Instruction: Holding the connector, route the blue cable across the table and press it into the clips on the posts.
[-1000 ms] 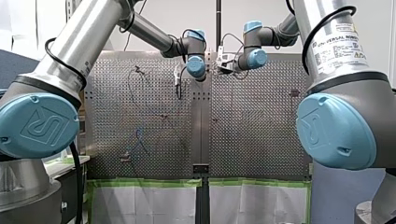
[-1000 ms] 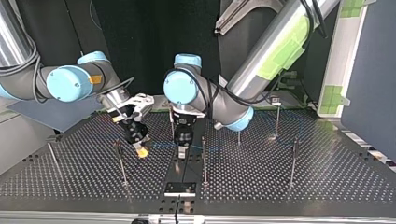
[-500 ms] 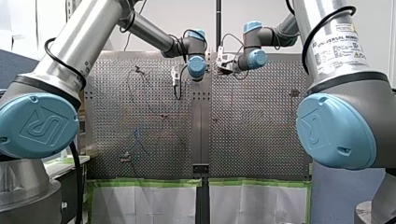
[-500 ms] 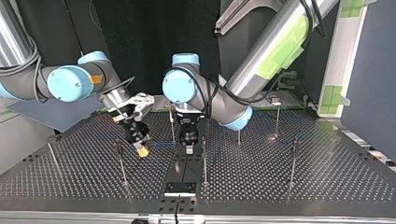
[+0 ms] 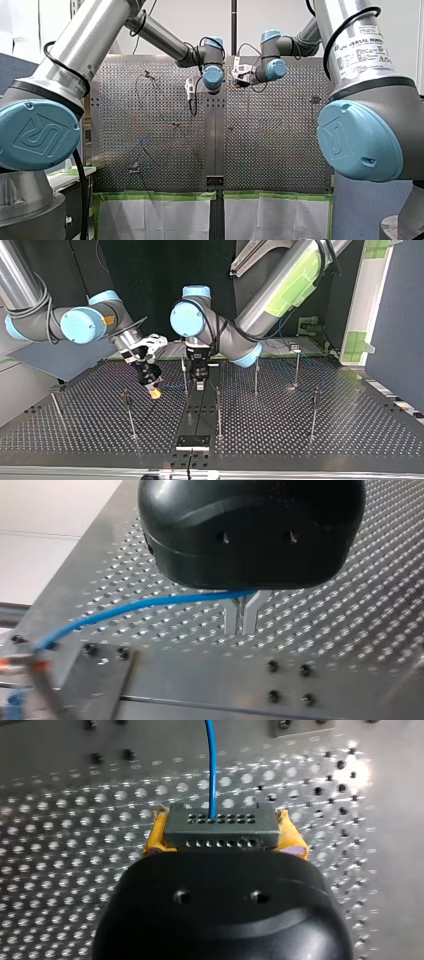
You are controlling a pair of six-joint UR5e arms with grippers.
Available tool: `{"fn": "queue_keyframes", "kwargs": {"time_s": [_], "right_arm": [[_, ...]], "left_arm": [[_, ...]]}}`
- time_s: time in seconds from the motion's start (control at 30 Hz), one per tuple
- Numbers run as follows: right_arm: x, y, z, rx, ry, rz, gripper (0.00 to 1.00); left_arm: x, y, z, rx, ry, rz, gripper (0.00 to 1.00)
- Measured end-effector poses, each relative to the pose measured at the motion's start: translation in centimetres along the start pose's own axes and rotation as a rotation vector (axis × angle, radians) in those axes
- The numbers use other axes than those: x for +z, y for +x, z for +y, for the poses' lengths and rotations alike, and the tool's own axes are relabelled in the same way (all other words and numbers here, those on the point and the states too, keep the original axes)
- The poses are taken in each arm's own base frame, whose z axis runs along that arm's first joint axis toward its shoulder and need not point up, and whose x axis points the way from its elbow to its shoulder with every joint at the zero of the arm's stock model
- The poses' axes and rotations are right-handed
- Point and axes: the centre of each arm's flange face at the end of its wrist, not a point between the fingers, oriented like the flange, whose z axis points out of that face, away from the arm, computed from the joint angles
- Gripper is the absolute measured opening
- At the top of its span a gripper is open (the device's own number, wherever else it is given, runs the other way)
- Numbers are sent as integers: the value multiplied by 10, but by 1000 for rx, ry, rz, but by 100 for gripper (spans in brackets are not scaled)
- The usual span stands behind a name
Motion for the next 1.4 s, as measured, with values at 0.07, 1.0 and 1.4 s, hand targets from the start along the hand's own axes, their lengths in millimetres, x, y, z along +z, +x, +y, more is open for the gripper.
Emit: {"fn": "queue_keyframes", "kwargs": {"time_s": [0.07,1.0,1.4], "right_arm": [[-1,-6,1,8,-1,-3,0],[-28,-158,44,123,-130,-107,0],[-32,-180,58,105,-122,-78,0]], "left_arm": [[-4,9,1,-11,3,12,0],[-37,114,38,76,43,166,0],[-34,185,41,131,128,242,0]]}}
